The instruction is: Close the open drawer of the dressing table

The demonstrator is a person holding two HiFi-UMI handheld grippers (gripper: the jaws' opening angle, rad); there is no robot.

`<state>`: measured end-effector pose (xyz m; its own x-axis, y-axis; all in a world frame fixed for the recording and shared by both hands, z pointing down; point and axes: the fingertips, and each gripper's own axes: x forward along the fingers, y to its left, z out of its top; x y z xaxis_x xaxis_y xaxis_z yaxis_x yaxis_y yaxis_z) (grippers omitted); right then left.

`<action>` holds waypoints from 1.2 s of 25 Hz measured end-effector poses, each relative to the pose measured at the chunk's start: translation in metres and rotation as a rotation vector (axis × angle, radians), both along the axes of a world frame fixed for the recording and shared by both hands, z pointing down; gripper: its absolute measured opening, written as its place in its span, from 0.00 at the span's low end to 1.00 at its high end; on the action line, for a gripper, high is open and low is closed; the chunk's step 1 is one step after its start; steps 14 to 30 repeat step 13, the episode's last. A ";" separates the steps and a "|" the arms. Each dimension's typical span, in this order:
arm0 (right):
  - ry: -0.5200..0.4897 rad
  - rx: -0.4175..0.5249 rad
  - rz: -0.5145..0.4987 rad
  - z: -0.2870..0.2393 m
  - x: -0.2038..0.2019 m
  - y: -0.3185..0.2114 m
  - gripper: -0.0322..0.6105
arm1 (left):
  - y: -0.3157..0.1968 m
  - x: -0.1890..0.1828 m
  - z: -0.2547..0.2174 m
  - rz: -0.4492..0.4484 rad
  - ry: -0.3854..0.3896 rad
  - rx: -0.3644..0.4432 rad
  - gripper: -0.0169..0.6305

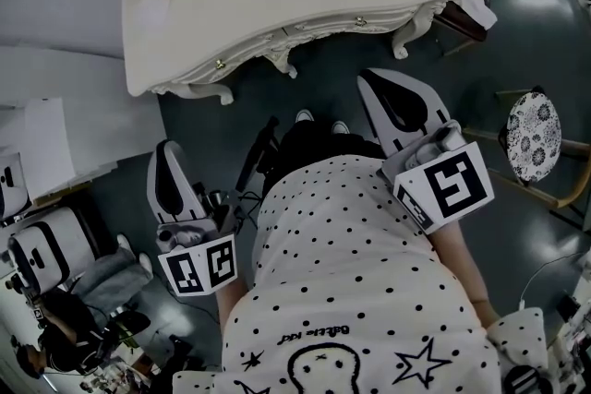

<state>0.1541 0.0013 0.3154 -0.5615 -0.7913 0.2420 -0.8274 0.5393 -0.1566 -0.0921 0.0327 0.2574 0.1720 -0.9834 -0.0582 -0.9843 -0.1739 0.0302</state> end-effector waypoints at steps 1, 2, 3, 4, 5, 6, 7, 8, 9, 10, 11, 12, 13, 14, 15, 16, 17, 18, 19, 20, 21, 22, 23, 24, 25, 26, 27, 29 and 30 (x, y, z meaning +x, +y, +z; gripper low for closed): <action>-0.001 -0.001 0.000 0.000 0.000 0.000 0.06 | -0.001 0.000 0.000 0.001 -0.001 -0.001 0.04; -0.002 -0.002 0.000 0.001 0.001 -0.001 0.06 | -0.001 0.001 0.000 0.001 -0.003 -0.002 0.04; -0.002 -0.002 0.000 0.001 0.001 -0.002 0.06 | -0.002 0.001 0.000 0.002 -0.004 -0.003 0.04; -0.004 -0.002 0.001 0.001 0.000 -0.002 0.06 | -0.003 0.001 0.001 0.003 -0.004 -0.003 0.04; -0.005 -0.002 0.002 0.002 0.000 -0.002 0.06 | -0.003 0.001 0.001 0.004 -0.005 -0.004 0.04; -0.005 -0.002 0.003 0.002 0.000 -0.002 0.06 | -0.004 0.001 0.001 0.005 -0.005 -0.004 0.04; -0.005 -0.003 0.003 0.002 -0.001 -0.002 0.06 | -0.004 0.000 0.001 0.006 -0.004 -0.003 0.04; -0.003 -0.002 0.001 0.003 -0.001 -0.002 0.06 | -0.003 0.000 0.002 0.004 -0.003 -0.002 0.04; -0.002 -0.001 -0.004 0.003 -0.003 -0.002 0.06 | -0.002 -0.001 0.002 -0.002 -0.002 0.001 0.04; 0.000 0.003 -0.013 0.003 -0.005 -0.004 0.06 | -0.001 -0.003 0.001 -0.012 -0.002 0.004 0.04; 0.001 0.008 -0.026 0.002 -0.008 -0.005 0.06 | 0.001 -0.006 0.000 -0.025 -0.001 0.009 0.04; 0.002 0.012 -0.040 0.001 -0.011 -0.007 0.06 | 0.002 -0.008 -0.001 -0.039 -0.001 0.014 0.04; 0.004 0.017 -0.054 0.000 -0.014 -0.009 0.06 | 0.004 -0.011 -0.002 -0.053 -0.001 0.020 0.04; 0.004 0.017 -0.054 0.000 -0.014 -0.009 0.06 | 0.004 -0.011 -0.002 -0.053 -0.001 0.020 0.04; 0.004 0.017 -0.054 0.000 -0.014 -0.009 0.06 | 0.004 -0.011 -0.002 -0.053 -0.001 0.020 0.04; 0.004 0.017 -0.054 0.000 -0.014 -0.009 0.06 | 0.004 -0.011 -0.002 -0.053 -0.001 0.020 0.04; 0.004 0.017 -0.054 0.000 -0.014 -0.009 0.06 | 0.004 -0.011 -0.002 -0.053 -0.001 0.020 0.04; 0.004 0.017 -0.054 0.000 -0.014 -0.009 0.06 | 0.004 -0.011 -0.002 -0.053 -0.001 0.020 0.04; 0.004 0.017 -0.054 0.000 -0.014 -0.009 0.06 | 0.004 -0.011 -0.002 -0.053 -0.001 0.020 0.04; 0.004 0.017 -0.054 0.000 -0.014 -0.009 0.06 | 0.004 -0.011 -0.002 -0.053 -0.001 0.020 0.04; 0.004 0.017 -0.054 0.000 -0.014 -0.009 0.06 | 0.004 -0.011 -0.002 -0.053 -0.001 0.020 0.04; 0.004 0.017 -0.054 0.000 -0.014 -0.009 0.06 | 0.004 -0.011 -0.002 -0.053 -0.001 0.020 0.04; 0.004 0.017 -0.054 0.000 -0.014 -0.009 0.06 | 0.004 -0.011 -0.002 -0.053 -0.001 0.020 0.04; 0.004 0.017 -0.054 0.000 -0.014 -0.009 0.06 | 0.004 -0.011 -0.002 -0.053 -0.001 0.020 0.04; 0.004 0.017 -0.054 0.000 -0.014 -0.009 0.06 | 0.004 -0.011 -0.002 -0.053 -0.001 0.020 0.04; 0.004 0.017 -0.054 0.000 -0.014 -0.009 0.06 | 0.004 -0.011 -0.002 -0.053 -0.001 0.020 0.04; 0.004 0.017 -0.054 0.000 -0.014 -0.009 0.06 | 0.004 -0.011 -0.002 -0.053 -0.001 0.020 0.04; 0.004 0.017 -0.054 0.000 -0.014 -0.009 0.06 | 0.004 -0.011 -0.002 -0.053 -0.001 0.020 0.04; 0.004 0.017 -0.054 0.000 -0.014 -0.009 0.06 | 0.004 -0.011 -0.002 -0.053 -0.001 0.020 0.04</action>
